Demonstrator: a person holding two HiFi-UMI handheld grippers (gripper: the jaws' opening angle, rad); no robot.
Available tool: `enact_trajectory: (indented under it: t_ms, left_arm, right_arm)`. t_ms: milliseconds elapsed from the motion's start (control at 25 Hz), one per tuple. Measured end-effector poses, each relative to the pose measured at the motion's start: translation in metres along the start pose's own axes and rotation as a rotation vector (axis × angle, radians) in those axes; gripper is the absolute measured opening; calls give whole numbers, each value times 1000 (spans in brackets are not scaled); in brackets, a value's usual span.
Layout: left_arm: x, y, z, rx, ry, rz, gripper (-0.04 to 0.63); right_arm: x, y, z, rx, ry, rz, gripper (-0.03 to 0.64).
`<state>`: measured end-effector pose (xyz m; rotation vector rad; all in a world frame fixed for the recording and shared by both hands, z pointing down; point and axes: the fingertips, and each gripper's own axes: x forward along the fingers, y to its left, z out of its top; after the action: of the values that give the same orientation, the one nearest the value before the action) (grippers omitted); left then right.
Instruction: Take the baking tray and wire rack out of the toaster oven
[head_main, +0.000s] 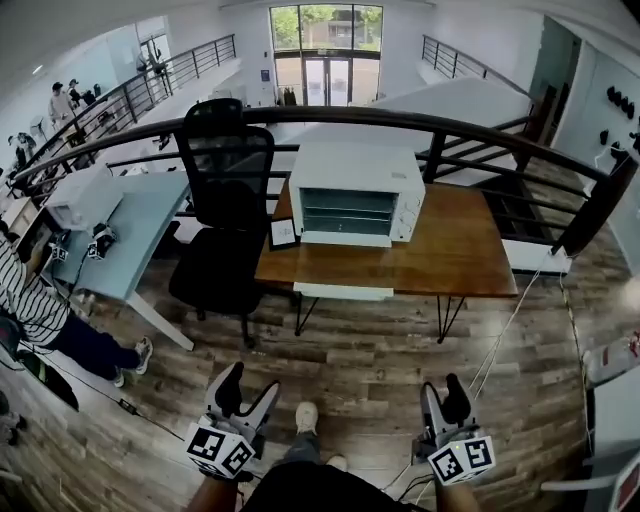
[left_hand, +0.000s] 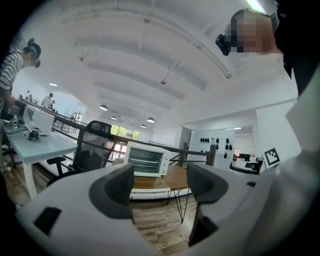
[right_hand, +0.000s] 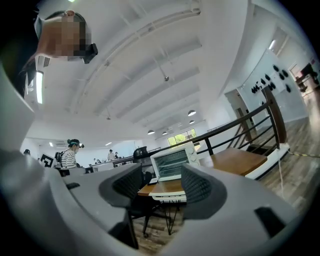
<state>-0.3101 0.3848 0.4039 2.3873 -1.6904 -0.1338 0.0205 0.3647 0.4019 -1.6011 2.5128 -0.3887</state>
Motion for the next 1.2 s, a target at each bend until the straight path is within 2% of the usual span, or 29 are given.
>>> enact_trajectory:
  t_ms: [440, 600, 760, 880, 1000, 1200]
  left_arm:
    - [114, 49, 33, -10, -28, -152, 330]
    - [140, 73, 32, -52, -18, -180, 322]
    - [160, 83, 33, -46, -5, -220, 314]
    - [171, 103, 36, -40, -6, -229, 310]
    - [182, 118, 32, -69, -7, -224, 308]
    - [202, 133, 23, -89, 11, -227, 301]
  right_arm:
    - [111, 0, 30, -27, -45, -51, 219]
    - [158, 11, 24, -56, -19, -33, 206]
    - [196, 18, 17, -47, 9, -31, 191]
    - [227, 34, 9, -30, 16, -12, 181]
    - [246, 45, 3, -39, 48, 17, 178]
    - [263, 35, -10, -23, 93, 14, 170]
